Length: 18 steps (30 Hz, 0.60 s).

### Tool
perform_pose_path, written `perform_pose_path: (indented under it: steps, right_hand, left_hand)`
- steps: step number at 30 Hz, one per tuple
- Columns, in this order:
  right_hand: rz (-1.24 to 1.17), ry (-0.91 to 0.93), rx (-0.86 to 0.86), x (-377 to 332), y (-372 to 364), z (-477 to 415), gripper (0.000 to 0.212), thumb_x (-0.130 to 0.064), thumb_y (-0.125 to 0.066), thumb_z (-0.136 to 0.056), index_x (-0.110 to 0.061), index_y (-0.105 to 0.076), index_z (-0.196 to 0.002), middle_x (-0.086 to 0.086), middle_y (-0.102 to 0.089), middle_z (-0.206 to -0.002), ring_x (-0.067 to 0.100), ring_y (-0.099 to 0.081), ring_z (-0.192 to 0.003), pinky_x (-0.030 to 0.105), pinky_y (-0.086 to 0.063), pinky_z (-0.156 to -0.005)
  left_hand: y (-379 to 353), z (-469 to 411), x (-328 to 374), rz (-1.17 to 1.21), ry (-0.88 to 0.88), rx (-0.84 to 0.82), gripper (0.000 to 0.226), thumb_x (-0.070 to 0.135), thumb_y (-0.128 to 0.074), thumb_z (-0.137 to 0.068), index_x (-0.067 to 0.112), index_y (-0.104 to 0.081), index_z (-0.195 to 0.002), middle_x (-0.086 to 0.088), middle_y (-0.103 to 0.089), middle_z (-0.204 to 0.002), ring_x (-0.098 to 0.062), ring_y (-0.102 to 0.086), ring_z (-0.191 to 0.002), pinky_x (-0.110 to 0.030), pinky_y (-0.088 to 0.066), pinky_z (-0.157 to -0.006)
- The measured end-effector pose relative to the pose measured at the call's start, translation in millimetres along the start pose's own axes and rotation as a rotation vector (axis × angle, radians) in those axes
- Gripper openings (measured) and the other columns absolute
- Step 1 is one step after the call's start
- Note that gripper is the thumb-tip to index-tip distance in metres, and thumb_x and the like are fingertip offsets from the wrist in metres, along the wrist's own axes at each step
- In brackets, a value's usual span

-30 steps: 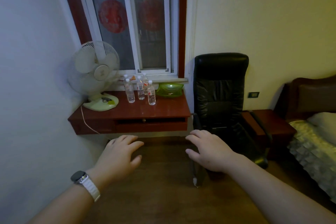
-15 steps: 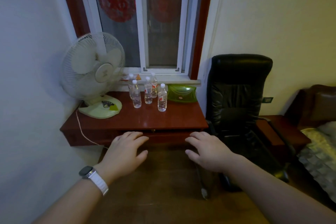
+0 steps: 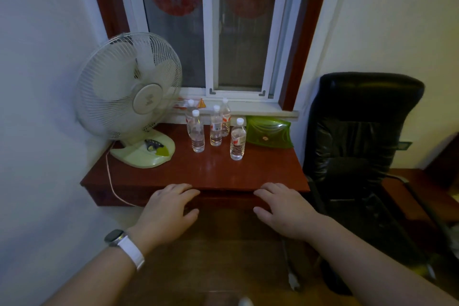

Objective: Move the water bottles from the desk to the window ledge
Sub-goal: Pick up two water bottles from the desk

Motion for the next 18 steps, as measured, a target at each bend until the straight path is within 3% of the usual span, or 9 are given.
perform_pose_path:
  steps: [11, 18]
  right_hand:
    - [-0.042, 0.056, -0.038, 90.8, -0.4, -154.4, 0.058, -0.056, -0.036, -0.097, -0.026, -0.038, -0.146, -0.003, -0.040, -0.148, 0.020, -0.038, -0.134, 0.041, -0.036, -0.108]
    - [-0.116, 0.041, -0.097, 129.4, -11.6, -219.1, 0.058, -0.055, -0.039, -0.096, -0.024, -0.040, -0.144, 0.001, -0.043, -0.143, 0.024, -0.041, -0.131, 0.045, -0.039, -0.105]
  left_hand:
    - [-5.1, -161.5, -5.0, -0.003, 0.053, -0.022, 0.054, 0.052, -0.046, -0.095, 0.037, -0.039, -0.146, 0.011, -0.035, -0.154, -0.011, -0.028, -0.142, -0.035, -0.025, -0.116]
    - [-21.2, -235.8, -18.1, 0.162, 0.137, -0.027, 0.049, 0.048, -0.056, -0.092, 0.034, -0.050, -0.138, 0.011, -0.044, -0.145, -0.013, -0.041, -0.133, -0.035, -0.035, -0.111]
Point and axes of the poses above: each hand's wrist, its own z-axis away from the middle knuckle, its own y-axis out of the back of the hand, x = y × z, the point moved 5 cm from there along -z, towards the middle knuckle
